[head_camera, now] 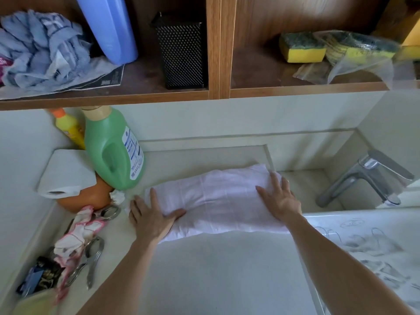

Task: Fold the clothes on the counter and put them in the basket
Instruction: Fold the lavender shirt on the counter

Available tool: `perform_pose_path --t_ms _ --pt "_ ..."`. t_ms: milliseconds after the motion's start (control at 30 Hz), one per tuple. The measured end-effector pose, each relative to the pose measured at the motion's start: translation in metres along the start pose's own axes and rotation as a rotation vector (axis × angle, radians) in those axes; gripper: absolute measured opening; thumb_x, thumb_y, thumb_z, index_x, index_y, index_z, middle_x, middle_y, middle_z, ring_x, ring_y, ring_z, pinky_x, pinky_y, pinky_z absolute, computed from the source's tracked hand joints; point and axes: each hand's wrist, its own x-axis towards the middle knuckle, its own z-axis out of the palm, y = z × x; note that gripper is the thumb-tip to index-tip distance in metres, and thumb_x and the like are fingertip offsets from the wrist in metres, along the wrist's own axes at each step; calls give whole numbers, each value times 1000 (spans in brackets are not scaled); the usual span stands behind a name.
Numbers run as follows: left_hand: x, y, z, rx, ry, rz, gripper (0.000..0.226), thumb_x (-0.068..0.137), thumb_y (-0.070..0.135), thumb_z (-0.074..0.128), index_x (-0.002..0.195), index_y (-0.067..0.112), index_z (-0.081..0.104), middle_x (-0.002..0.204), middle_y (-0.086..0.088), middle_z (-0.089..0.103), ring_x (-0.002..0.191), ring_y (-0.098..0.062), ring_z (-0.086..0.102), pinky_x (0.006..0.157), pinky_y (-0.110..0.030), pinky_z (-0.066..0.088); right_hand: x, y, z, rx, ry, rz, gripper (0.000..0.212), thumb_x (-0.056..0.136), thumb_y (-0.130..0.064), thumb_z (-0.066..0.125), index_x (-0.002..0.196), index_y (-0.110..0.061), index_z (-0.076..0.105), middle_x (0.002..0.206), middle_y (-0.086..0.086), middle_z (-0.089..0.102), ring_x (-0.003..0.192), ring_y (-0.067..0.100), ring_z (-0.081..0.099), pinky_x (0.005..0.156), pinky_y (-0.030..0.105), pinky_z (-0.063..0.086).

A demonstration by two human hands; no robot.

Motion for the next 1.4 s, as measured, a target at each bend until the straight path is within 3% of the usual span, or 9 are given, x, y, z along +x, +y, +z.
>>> perform_pose_path --t_ms 200,367,733,833,900,1000,1133,1233,1400 --pt "-6 6 -22 -238 -59 43 113 65 49 86 153 26 18 146 -13 41 132 -35 43 105 -46 38 -2 0 5 113 59 -13 89 87 -71 44 155 -22 12 160 3 21 150 24 15 115 46 29" --pt "-25 -1 -21 -764 -144 -56 78 70 10 86 138 24 49 130 4 58 122 -22 56 99 -35 45 -12 3 2 235 145 -92 59 92 -28 64 144 -17 38 143 10 43 118 37 53 89 40 45" --pt "-47 -7 -43 -679 -532 -210 106 51 21 87 142 23 33 132 -7 56 110 -27 59 92 -43 52 -49 -25 -21 -200 215 -304 40 91 -32 63 128 -21 56 118 12 58 106 36 58 89 42 48" --pt "-60 -8 -52 -351 -605 -190 103 52 48 94 138 18 44 138 -9 53 114 -25 58 92 -38 51 -71 -28 -18 -242 -43 -206 44 97 -51 48 132 -25 46 116 9 65 105 31 64 83 39 52" --pt "-68 -3 -64 30 -734 -91 113 63 73 77 151 17 34 159 -16 25 137 -29 43 103 -33 41 -83 -24 -11 -258 -202 -134 60 94 -64 41 141 -27 33 123 10 63 109 31 62 86 39 51" --pt "-80 26 -85 233 -647 47 101 80 75 58 154 13 29 162 -21 9 145 -32 29 112 -32 34 -92 -24 -6 -292 -207 -245 79 92 -68 43 154 -27 18 146 14 45 130 35 49 103 43 41" --pt "-73 53 -63 -66 -431 304 87 77 58 71 147 21 37 144 -11 42 132 -29 46 109 -36 40 -107 -24 -2 -165 -258 -347 85 94 -49 59 158 -32 6 164 13 7 148 34 21 117 40 25" --pt "-61 50 -29 -351 -496 178 91 60 70 76 134 25 47 130 -5 61 116 -22 61 99 -35 49 -120 -22 5 -132 -157 -145 86 94 -56 54 157 -24 5 152 21 31 135 38 40 110 42 37" --pt "-79 58 -24 -497 -393 93 87 81 34 80 149 16 29 139 -8 52 120 -28 57 99 -38 48 -136 -32 8 241 -323 -73 87 89 -59 58 154 -26 10 107 20 70 80 30 71 81 36 57"
